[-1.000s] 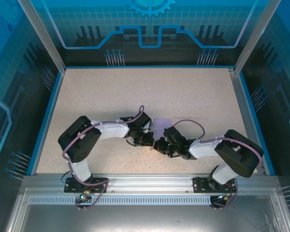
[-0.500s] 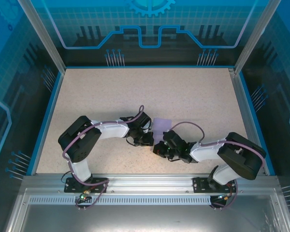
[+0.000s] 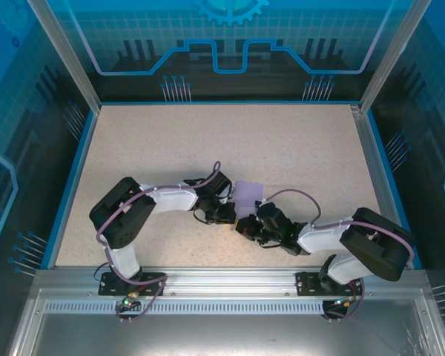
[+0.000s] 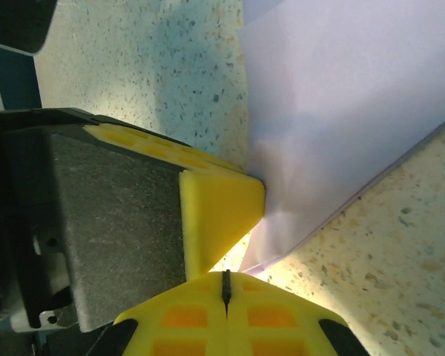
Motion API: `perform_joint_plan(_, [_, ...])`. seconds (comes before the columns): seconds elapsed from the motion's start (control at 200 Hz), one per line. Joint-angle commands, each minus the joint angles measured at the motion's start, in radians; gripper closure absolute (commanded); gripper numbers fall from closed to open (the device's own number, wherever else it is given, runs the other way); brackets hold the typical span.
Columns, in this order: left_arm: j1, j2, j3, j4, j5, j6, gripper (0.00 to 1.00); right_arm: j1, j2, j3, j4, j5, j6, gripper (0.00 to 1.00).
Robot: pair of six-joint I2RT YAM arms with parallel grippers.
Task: Fold a paper plane with a square sheet of paper (pick it up from the middle)
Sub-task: Third fold the triangle at the center of the table.
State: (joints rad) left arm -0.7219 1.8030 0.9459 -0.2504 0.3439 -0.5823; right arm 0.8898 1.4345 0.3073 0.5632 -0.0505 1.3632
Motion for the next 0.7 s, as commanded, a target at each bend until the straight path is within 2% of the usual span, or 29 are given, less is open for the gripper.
perform_joint_plan(0.0, [0.005,0.075,-0.046,-0.059,-0.065,0.024,0.92,0.015,0.042,0.007,0.066,0.009,0.038,1.0])
perform_joint_plan(0.12, [0.006,0.073,-0.048,-0.059,-0.063,0.024,0.92,0.022,0.071,0.014,0.063,0.009,0.047,1.0])
perform_joint_plan(0.31, [0.01,0.079,-0.045,-0.058,-0.055,0.025,0.92,0.026,0.112,-0.001,0.165,0.019,0.07,1.0])
perform_joint_plan(0.695, [0.019,0.096,-0.048,-0.044,-0.031,0.025,0.92,0.041,0.161,0.011,0.155,0.04,0.079,1.0])
